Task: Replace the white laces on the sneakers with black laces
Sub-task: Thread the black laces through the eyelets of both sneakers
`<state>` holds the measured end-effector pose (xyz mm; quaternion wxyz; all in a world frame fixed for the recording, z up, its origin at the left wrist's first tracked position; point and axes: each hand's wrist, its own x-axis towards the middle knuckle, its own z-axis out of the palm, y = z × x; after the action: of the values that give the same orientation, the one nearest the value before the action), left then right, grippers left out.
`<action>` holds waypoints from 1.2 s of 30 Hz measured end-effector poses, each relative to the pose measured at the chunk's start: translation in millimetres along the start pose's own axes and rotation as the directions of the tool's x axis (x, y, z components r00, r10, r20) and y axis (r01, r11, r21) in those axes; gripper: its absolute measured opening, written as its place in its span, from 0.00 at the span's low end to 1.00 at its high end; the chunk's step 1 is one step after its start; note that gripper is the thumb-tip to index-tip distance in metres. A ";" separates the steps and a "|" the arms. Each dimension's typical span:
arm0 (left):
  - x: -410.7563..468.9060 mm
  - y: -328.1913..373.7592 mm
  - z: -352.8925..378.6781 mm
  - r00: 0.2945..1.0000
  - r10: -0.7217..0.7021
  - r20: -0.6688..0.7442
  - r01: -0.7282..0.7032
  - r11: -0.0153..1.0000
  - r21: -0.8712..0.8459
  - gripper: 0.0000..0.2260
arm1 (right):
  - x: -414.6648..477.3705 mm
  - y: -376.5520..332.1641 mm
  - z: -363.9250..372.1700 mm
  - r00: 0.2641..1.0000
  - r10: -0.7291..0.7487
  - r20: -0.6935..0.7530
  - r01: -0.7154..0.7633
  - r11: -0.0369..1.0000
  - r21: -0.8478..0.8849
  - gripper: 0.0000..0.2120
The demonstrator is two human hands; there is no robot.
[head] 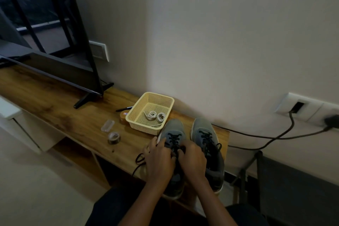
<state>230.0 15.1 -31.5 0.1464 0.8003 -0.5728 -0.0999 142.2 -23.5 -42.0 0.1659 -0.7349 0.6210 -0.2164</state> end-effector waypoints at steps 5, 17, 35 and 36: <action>3.1 2.0 8.7 0.996 -0.075 -0.053 0.067 0.988 -0.136 0.08 | 5.2 3.0 -3.1 0.997 0.057 0.060 -0.061 0.996 0.067 0.06; 0.0 9.1 21.8 0.955 -0.249 -0.163 0.176 0.914 -0.364 0.05 | 7.0 1.0 -1.2 0.987 0.121 0.102 -0.129 0.989 0.071 0.09; 5.6 5.6 23.5 0.970 -0.239 -0.037 0.185 0.832 -0.522 0.14 | 10.4 11.9 2.9 0.979 0.183 0.095 -0.203 0.939 0.277 0.10; 6.3 4.8 24.4 0.972 -0.233 -0.036 0.180 0.831 -0.526 0.15 | 10.5 12.2 2.9 0.977 0.188 0.099 -0.209 0.937 0.279 0.11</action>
<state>219.7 4.8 -52.6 0.3733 0.7921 -0.4267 -0.2263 134.9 -36.0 -49.5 0.3136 -0.6437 0.6477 -0.2604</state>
